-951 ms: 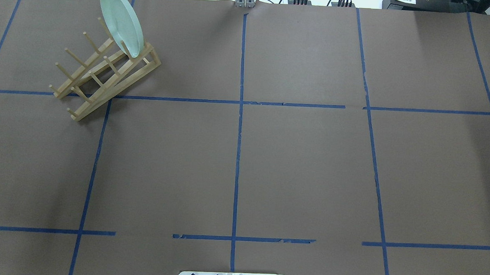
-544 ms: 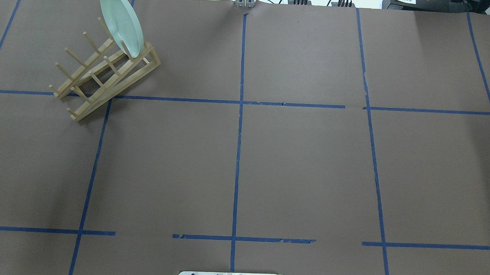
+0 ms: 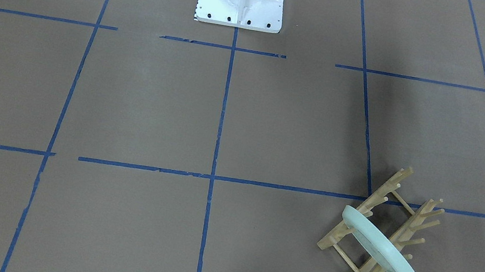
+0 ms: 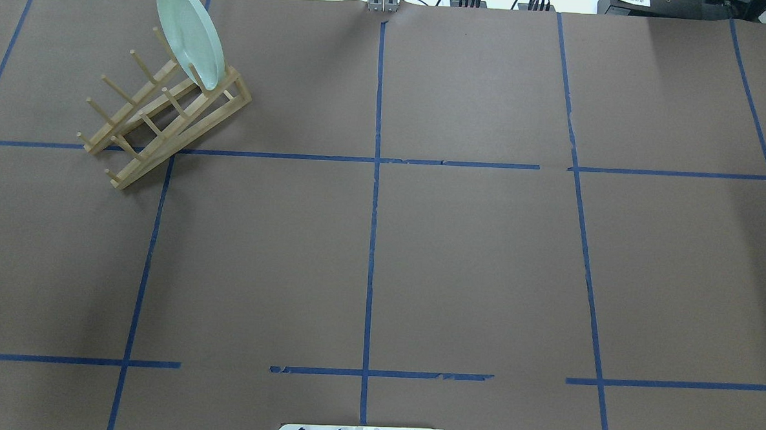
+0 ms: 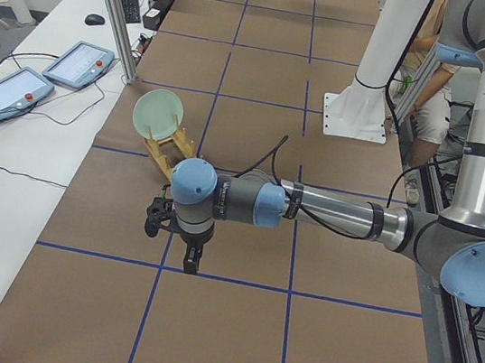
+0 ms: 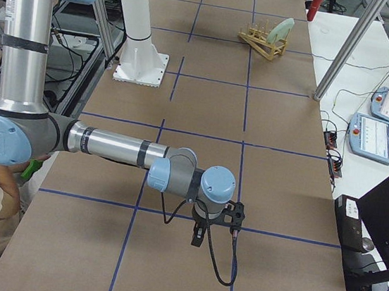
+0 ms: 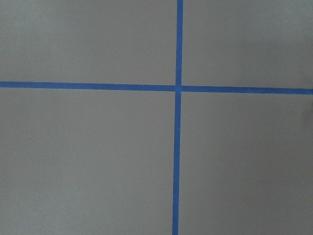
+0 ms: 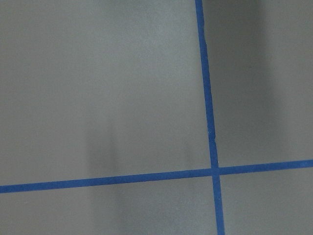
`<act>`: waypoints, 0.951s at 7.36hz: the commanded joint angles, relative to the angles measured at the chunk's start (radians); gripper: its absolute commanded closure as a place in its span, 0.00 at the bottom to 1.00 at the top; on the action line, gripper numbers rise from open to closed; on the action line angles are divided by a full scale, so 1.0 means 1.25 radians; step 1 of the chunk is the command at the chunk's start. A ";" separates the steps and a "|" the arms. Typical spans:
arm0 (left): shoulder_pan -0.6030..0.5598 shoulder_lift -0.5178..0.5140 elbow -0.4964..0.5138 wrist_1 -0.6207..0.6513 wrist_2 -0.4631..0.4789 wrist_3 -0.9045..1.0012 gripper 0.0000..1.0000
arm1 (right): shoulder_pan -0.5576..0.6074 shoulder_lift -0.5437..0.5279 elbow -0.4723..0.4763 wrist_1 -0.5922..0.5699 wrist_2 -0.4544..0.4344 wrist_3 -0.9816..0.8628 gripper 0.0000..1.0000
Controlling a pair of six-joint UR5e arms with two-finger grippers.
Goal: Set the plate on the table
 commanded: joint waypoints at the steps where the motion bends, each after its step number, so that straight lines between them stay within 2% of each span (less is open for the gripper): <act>1: 0.007 -0.037 -0.006 -0.082 -0.096 -0.213 0.00 | 0.000 0.000 0.000 0.000 0.000 0.000 0.00; 2: 0.031 -0.099 0.002 -0.145 -0.096 -0.415 0.00 | 0.000 0.000 0.000 0.000 0.000 0.000 0.00; 3: 0.103 -0.173 0.010 -0.167 -0.090 -0.561 0.00 | 0.000 0.000 0.000 0.000 0.000 0.000 0.00; 5: 0.227 -0.326 0.071 -0.165 -0.087 -0.684 0.00 | 0.000 0.000 0.000 0.000 0.000 0.000 0.00; 7: 0.298 -0.422 0.113 -0.169 0.008 -0.832 0.00 | 0.000 0.000 0.001 0.000 0.000 0.000 0.00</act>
